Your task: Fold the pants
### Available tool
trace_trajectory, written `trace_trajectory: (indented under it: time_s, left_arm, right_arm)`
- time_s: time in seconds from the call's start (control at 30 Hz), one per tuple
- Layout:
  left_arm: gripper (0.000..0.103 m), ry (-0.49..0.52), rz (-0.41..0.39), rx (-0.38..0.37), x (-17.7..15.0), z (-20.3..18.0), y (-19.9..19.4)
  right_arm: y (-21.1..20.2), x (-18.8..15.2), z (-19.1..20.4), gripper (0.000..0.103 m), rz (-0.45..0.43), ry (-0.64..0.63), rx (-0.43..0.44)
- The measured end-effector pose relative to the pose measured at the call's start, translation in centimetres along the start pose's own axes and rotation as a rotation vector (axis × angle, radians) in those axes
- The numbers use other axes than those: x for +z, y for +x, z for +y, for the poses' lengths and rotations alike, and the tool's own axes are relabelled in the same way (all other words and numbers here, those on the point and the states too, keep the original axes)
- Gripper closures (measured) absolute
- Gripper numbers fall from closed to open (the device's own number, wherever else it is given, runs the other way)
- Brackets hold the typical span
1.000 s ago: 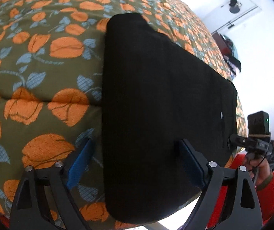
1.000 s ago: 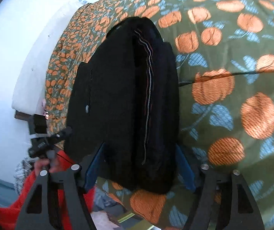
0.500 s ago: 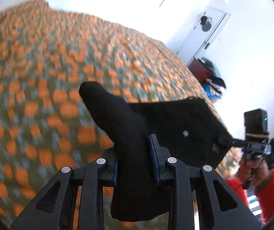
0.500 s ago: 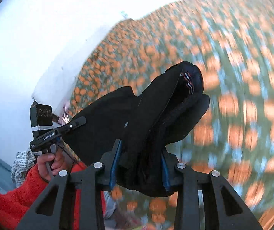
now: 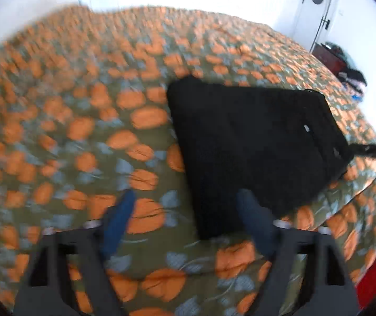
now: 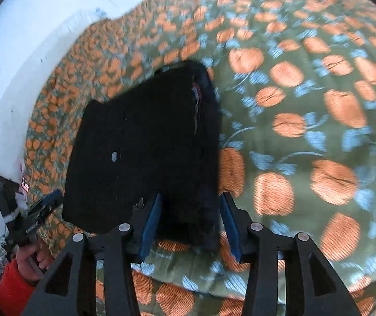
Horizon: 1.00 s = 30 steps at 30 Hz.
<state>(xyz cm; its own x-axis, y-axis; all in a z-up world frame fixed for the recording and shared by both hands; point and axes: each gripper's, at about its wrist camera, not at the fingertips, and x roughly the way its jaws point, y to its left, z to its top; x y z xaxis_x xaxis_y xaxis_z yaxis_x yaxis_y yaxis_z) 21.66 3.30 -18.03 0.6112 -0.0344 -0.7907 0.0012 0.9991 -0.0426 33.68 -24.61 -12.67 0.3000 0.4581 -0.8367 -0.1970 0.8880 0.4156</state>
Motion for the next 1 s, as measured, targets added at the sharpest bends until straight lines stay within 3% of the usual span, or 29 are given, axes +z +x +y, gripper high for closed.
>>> trace_trajectory:
  time_s: [0.13,0.2,0.23,0.3,0.5,0.6,0.73,0.87,1.0]
  left_arm:
    - [0.003,0.068,-0.074,0.069,0.1,-1.4,-3.8]
    - [0.003,0.084,-0.091,0.115,1.0,-2.6,-5.3]
    - [0.003,0.083,-0.1,0.128,1.4,-2.8,-5.8]
    - [0.003,0.058,-0.127,0.177,2.1,-3.5,-7.2]
    - [0.003,0.017,-0.209,0.312,0.4,-4.9,-10.9]
    - [0.003,0.001,-0.194,0.297,-0.7,-5.4,-11.9]
    - [0.003,0.02,-0.12,0.28,-1.4,-6.5,-12.0]
    - [0.003,0.035,-0.117,0.309,-2.5,-7.6,-12.4]
    - [0.003,0.042,-0.099,0.234,-3.2,-8.0,-12.7]
  right_arm:
    - [-5.3,-0.8,2.1,0.053,-0.084,-0.112,-0.083]
    - [-7.4,-1.2,3.6,0.029,-0.117,-0.149,-0.108]
    - [-8.4,-1.7,4.6,0.011,-0.135,-0.17,-0.124]
    - [-9.6,-2.6,6.0,0.0,-0.159,-0.211,-0.137]
    - [-11.3,-7.9,10.8,0.0,-0.202,-0.345,-0.259]
    - [-11.6,-9.6,11.8,0.0,-0.21,-0.337,-0.306]
    - [-12.3,-11.2,12.5,0.0,-0.212,-0.258,-0.244]
    - [-12.4,-12.7,13.3,0.0,-0.219,-0.227,-0.257]
    - [-12.1,-14.0,14.0,0.0,-0.208,-0.238,-0.291]
